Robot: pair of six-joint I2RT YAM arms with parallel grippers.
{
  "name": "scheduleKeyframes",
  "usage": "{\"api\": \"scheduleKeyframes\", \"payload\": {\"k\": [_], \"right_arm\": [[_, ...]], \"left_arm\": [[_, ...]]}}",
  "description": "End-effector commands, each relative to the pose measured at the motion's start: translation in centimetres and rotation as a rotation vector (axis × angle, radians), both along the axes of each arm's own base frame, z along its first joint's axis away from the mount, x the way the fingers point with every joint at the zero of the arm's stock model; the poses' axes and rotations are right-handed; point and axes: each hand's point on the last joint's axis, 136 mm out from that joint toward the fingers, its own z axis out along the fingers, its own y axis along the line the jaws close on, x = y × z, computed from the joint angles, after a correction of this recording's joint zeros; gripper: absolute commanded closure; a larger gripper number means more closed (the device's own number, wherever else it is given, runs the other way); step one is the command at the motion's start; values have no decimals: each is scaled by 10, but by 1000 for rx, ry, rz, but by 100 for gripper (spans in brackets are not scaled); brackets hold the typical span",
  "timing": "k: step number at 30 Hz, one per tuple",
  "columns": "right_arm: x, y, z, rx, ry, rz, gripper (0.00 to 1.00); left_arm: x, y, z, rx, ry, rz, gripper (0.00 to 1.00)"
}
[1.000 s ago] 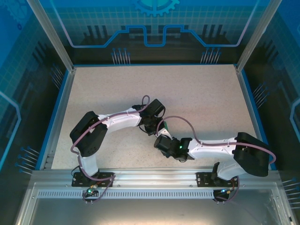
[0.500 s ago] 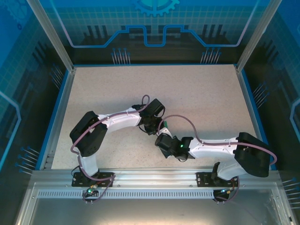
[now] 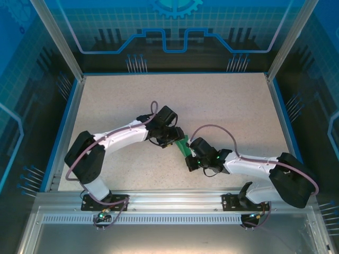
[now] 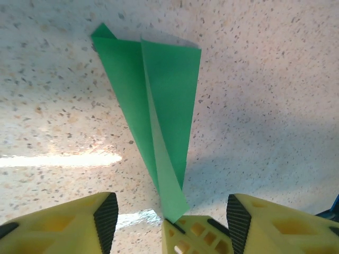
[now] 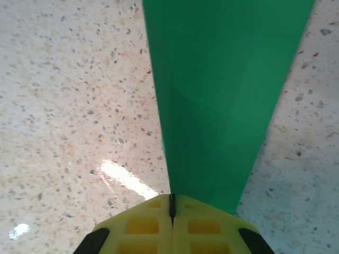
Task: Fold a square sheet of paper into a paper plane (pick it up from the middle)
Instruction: Fold the wing for the fifth time at the center of the table.
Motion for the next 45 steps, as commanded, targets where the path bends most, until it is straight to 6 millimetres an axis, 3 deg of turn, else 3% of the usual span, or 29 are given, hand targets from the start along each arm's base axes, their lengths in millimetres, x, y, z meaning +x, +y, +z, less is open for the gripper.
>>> {"api": "scheduleKeyframes", "payload": {"k": [1, 7, 16, 21, 34, 43, 45], "right_arm": [[-4, 17, 18, 188, 52, 42, 100], [-1, 20, 29, 330, 120, 54, 100], [4, 27, 11, 420, 251, 38, 100], [8, 32, 11, 479, 277, 50, 100], [12, 24, -8, 506, 370, 6, 100], [15, 15, -17, 498, 393, -43, 100], [16, 14, -19, 499, 399, -53, 100]], "left_arm": [[-4, 10, 2, 12, -29, -1, 38], [-10, 1, 10, -82, -87, -40, 45], [-16, -24, 6, -199, -111, -91, 52], [-17, -33, 0, -254, -116, -112, 53], [-6, -42, -20, -234, -153, -170, 53], [-7, -35, 6, -243, -258, -202, 48], [-8, -28, 3, -214, -267, -193, 47]]}}
